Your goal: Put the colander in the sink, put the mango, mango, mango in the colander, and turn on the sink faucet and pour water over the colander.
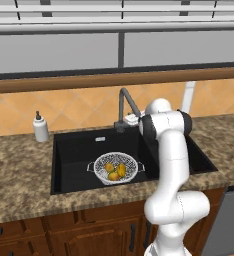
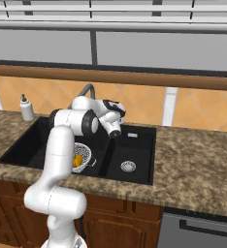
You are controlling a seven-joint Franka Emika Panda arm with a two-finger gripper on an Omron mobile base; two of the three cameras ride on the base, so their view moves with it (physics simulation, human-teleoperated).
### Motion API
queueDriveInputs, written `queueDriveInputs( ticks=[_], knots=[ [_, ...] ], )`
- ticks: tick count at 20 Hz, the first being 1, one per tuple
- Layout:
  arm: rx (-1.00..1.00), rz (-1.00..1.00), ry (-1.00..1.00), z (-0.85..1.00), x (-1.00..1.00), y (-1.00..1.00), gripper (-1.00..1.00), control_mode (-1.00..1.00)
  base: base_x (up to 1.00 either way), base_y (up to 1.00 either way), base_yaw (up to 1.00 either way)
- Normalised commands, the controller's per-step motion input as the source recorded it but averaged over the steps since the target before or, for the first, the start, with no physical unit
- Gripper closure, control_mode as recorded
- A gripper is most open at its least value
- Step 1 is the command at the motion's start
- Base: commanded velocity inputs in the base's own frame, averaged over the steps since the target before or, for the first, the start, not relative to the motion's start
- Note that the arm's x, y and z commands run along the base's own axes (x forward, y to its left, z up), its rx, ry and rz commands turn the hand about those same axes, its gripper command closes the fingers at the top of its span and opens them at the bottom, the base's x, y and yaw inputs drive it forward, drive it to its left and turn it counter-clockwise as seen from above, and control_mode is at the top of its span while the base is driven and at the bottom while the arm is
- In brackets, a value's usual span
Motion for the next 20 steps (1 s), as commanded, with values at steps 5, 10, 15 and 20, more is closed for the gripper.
queueDriveInputs(
  ticks=[5, 10, 15, 20],
  knots=[
    [0.00, -0.06, 0.02, -0.15, 0.19, -0.48, 1.00, -1.00, 0.00, 0.00, 0.00],
    [0.00, -0.08, 0.03, -0.15, 0.23, -0.63, 1.00, -1.00, 0.00, 0.00, 0.00],
    [0.00, -0.09, 0.04, -0.13, 0.25, -0.70, 1.00, -1.00, 0.00, 0.00, 0.00],
    [0.00, -0.10, 0.02, -0.19, 0.19, -0.75, 1.00, -1.00, 0.00, 0.00, 0.00]
  ],
)
